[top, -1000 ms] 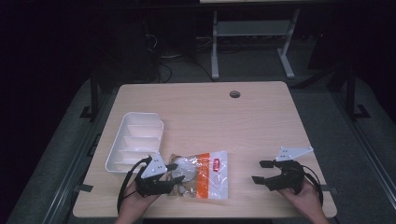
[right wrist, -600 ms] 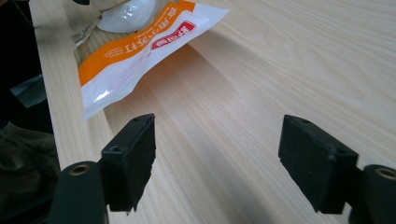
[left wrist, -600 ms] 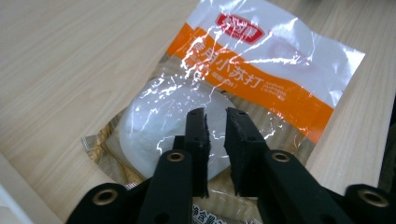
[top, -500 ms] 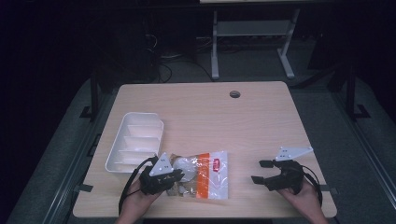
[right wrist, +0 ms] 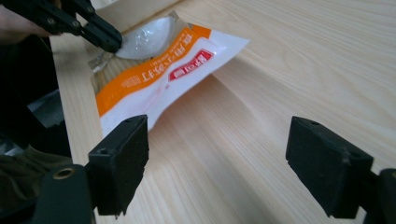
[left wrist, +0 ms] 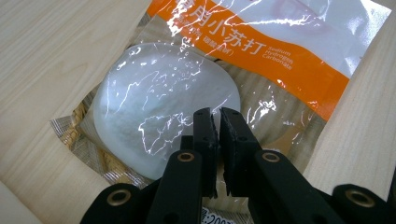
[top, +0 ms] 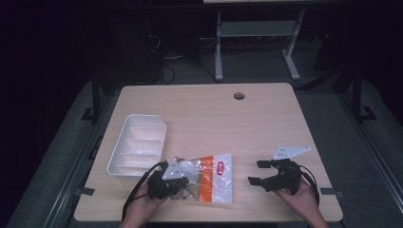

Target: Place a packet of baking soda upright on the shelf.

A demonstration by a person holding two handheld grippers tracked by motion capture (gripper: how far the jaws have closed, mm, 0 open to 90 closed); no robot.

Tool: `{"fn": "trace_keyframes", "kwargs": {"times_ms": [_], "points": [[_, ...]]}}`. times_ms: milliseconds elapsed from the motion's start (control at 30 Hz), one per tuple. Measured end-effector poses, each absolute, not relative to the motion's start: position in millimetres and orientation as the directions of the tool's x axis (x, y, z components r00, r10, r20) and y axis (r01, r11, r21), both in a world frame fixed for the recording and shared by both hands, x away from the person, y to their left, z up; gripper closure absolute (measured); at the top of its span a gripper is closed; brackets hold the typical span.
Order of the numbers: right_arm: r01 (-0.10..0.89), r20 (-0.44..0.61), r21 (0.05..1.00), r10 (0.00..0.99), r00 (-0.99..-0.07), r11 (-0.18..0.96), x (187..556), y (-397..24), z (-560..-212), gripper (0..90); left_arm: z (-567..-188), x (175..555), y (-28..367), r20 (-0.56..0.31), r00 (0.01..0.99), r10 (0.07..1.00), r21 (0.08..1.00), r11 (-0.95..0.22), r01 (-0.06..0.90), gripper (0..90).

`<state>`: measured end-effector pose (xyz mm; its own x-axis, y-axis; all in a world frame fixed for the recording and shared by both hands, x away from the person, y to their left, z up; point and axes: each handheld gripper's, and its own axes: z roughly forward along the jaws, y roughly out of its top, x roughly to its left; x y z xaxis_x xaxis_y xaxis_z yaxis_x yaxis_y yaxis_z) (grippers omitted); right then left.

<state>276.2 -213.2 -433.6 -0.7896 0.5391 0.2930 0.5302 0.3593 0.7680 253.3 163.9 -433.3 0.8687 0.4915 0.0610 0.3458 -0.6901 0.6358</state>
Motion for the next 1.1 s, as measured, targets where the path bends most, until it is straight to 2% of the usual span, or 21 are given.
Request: {"fn": "trace_keyframes", "kwargs": {"times_ms": [400,833,1033,1067,1100], "points": [[0.553,0.31,0.713,0.515,-0.8,0.431,294.2,-188.0,-439.6,20.4,-434.9,254.0,164.1,0.057,0.871,0.488,0.634,-0.692,0.346,84.5],[0.597,0.388,0.634,0.466,-0.796,0.492,304.3,-152.4,-458.7,23.5,-435.4,255.2,164.6,0.05,0.873,0.485,0.633,-0.692,0.348,84.5],[0.591,0.432,0.633,0.405,-0.806,0.501,302.1,-138.0,-460.9,32.9,-435.6,254.8,164.2,0.054,0.873,0.485,0.633,-0.693,0.346,84.5],[0.591,0.451,0.633,0.383,-0.807,0.501,301.2,-132.7,-461.2,37.5,-435.7,254.8,164.2,0.055,0.873,0.484,0.632,-0.694,0.345,84.5],[0.59,0.452,0.632,0.378,-0.807,0.503,300.8,-131.0,-461.1,38.6,-435.7,254.7,164.2,0.057,0.873,0.484,0.632,-0.694,0.344,84.5]]}}
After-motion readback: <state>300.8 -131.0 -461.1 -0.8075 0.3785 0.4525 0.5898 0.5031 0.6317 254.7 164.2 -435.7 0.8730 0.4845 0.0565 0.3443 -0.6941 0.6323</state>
